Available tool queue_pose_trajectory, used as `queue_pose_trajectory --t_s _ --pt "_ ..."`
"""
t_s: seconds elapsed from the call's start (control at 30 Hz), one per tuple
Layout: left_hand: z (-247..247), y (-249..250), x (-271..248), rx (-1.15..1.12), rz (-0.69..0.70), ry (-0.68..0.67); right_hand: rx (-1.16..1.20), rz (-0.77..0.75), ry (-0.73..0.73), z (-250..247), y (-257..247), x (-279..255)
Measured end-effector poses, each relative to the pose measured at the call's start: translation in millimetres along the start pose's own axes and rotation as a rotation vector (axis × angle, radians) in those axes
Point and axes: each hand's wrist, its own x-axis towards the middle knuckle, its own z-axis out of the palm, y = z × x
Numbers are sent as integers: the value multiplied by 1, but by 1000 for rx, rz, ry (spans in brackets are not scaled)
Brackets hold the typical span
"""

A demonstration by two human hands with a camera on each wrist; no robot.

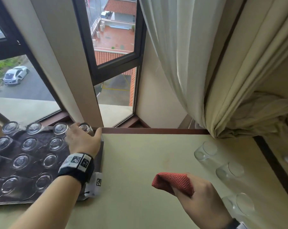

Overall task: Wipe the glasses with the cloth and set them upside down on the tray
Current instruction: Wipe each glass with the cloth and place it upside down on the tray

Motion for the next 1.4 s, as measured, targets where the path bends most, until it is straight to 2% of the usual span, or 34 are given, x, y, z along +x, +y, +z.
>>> queue_pose_trajectory --t_s 0.03,0.1,0.27,0.4,0.57,0.7,0.8,0.93,1.03,1.17,1.27,1.4 --pt "1 3 -29 -57 103 31 -14 38 40 -4 4 -5" --pt "13 5 -92 -169 273 -44 -18 115 117 -15 15 -16" --pt "82 26 -217 -264 370 -589 43 149 225 -61 36 -45" --pt "141 70 -281 -163 600 -879 7 295 329 -101 66 -81" --pt "197 119 -341 76 857 -1057 0 423 426 -141 100 -130" --pt "229 130 -371 190 923 -1133 -16 507 464 -158 117 -158" --pt "245 131 -386 226 912 -1103 -48 519 455 -164 122 -170" --pt "253 125 -392 139 858 -1034 -26 516 499 -161 124 -178" --pt "240 118 -387 58 754 -1024 -4 531 513 -156 124 -179" --pt "195 110 -364 -263 512 -1009 38 535 504 -149 120 -172" --pt "137 109 -335 -507 372 -975 107 542 486 -138 109 -156" --pt "57 113 -308 -890 117 -965 278 549 469 -117 80 -121"
